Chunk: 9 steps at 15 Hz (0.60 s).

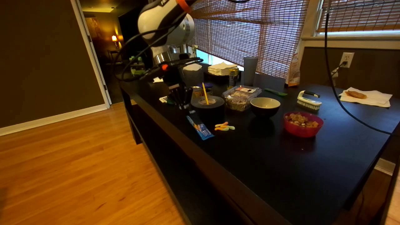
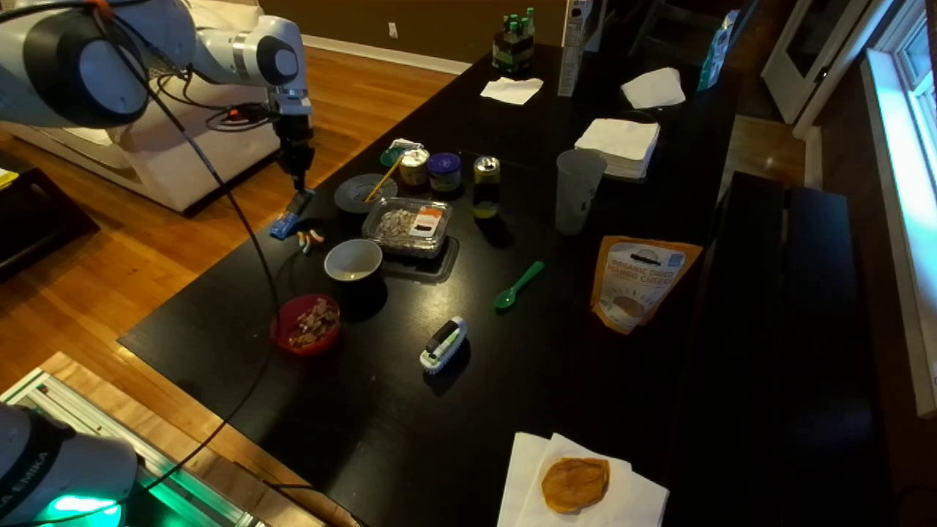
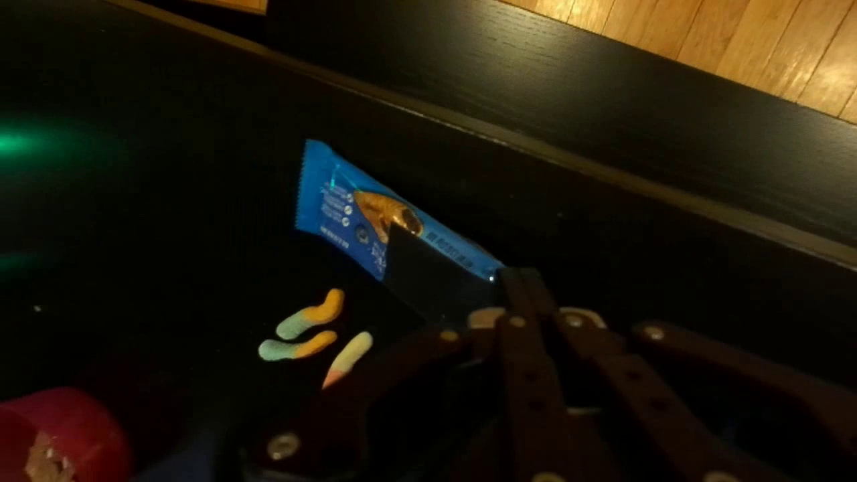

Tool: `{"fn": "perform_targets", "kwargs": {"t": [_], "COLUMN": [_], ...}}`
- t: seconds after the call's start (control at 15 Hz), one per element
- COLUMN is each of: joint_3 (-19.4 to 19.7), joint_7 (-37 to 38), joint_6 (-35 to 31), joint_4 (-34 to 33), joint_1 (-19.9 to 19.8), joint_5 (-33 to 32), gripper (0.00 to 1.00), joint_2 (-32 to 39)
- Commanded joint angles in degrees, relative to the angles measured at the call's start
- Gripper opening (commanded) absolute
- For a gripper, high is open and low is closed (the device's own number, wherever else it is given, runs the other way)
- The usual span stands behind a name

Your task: Put the chocolate bar inside the bowl

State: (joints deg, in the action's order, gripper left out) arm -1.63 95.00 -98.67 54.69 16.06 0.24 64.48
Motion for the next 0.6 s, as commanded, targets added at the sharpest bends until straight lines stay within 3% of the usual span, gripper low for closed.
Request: {"fn": "perform_targets", "kwargs": {"t": [0.0, 0.53], "joint_3": [1.08, 6.19], "joint_7": [3.17, 12.61], "joint_6": [3.4, 8.38], "joint_4": [2.63, 7.89], "joint_1": [1.45, 3.98], "joint_5": [-1.03, -5.23], "gripper": [0.0, 0.0], "joint_2": [-5.63, -13.48]}}
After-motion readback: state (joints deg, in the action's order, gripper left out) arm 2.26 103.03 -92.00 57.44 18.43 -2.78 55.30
